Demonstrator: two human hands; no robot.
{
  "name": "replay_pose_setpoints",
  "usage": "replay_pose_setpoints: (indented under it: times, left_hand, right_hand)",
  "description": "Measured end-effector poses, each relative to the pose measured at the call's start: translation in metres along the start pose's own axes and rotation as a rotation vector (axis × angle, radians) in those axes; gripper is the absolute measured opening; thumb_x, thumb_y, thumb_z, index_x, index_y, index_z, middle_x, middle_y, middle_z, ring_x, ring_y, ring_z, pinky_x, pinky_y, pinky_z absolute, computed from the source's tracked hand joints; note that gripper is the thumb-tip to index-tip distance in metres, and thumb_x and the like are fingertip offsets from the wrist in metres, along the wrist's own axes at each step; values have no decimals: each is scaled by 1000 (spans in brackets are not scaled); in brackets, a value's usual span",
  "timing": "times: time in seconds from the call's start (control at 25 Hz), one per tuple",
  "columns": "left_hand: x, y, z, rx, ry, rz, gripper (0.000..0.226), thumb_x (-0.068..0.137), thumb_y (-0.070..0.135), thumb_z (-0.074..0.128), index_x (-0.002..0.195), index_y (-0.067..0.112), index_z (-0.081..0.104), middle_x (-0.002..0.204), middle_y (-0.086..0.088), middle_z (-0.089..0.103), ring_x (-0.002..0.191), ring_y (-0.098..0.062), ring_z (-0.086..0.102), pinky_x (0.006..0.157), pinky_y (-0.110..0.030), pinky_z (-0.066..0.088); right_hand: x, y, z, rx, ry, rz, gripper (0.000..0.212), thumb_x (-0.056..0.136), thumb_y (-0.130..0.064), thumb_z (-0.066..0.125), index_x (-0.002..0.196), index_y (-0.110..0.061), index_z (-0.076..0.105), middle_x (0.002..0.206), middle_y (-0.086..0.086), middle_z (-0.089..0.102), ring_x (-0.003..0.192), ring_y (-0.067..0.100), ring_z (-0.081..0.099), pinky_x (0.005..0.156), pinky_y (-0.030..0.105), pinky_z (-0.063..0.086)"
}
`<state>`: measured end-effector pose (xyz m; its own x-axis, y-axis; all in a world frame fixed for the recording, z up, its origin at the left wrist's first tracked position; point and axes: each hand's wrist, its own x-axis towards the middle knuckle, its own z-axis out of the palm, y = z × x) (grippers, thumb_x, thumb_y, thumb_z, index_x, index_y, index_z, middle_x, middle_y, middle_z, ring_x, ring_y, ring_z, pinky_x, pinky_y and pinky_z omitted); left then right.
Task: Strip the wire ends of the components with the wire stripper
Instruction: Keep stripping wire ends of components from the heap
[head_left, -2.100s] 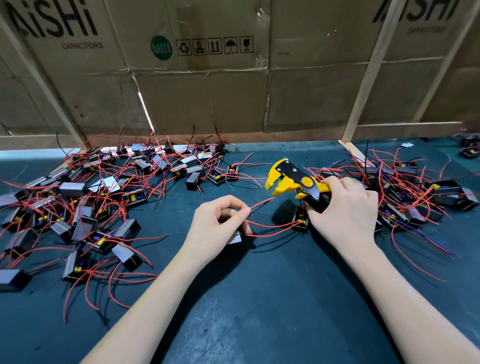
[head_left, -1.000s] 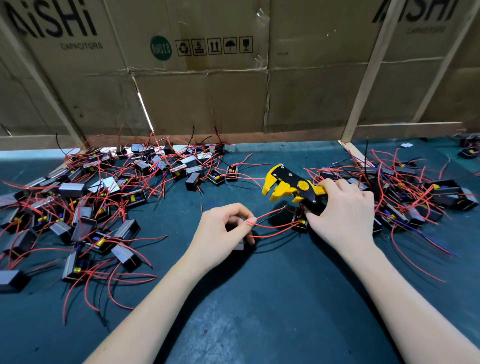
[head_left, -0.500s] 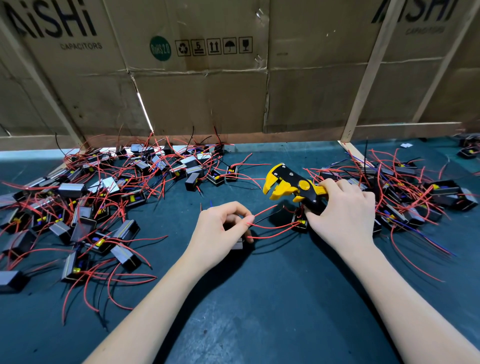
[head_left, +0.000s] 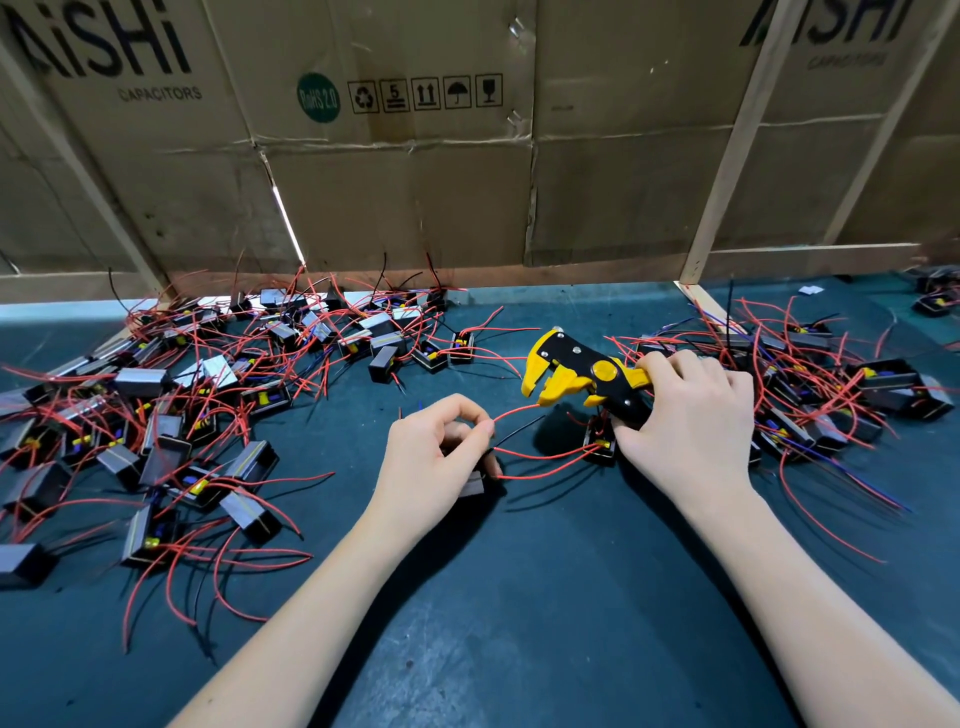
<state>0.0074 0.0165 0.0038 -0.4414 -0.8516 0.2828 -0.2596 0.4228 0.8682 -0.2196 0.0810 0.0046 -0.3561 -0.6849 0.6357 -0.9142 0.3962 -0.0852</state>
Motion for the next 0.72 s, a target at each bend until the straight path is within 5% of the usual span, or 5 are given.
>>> replay_pose_setpoints:
  times: [0.24, 0.44, 0.72]
  left_hand:
    - [0, -1, 1, -112, 43, -13, 19, 96, 14, 58, 78, 21, 58, 59, -3, 70, 61, -26, 65, 55, -16, 48]
    - [0, 0, 2, -240, 68, -65, 18, 97, 14, 57, 79, 18, 59, 59, -9, 69, 59, -15, 66, 52, -18, 51]
    - [-1, 0, 3, -23, 19, 6, 16, 96, 20, 58, 81, 24, 57, 59, 1, 71, 57, -38, 58, 54, -44, 46]
  right_hand:
    - [1, 2, 0, -33, 11, 4, 48, 55, -28, 79, 96, -7, 64, 87, 13, 60, 86, 35, 56, 79, 42, 35]
    - [0, 1, 1, -41, 32, -5, 46, 56, -29, 79, 93, -7, 63, 86, 14, 60, 85, 35, 56, 78, 41, 35]
    - [-1, -3, 1, -46, 27, 4, 46, 58, -30, 79, 95, -6, 63, 85, 15, 60, 84, 36, 56, 78, 42, 34]
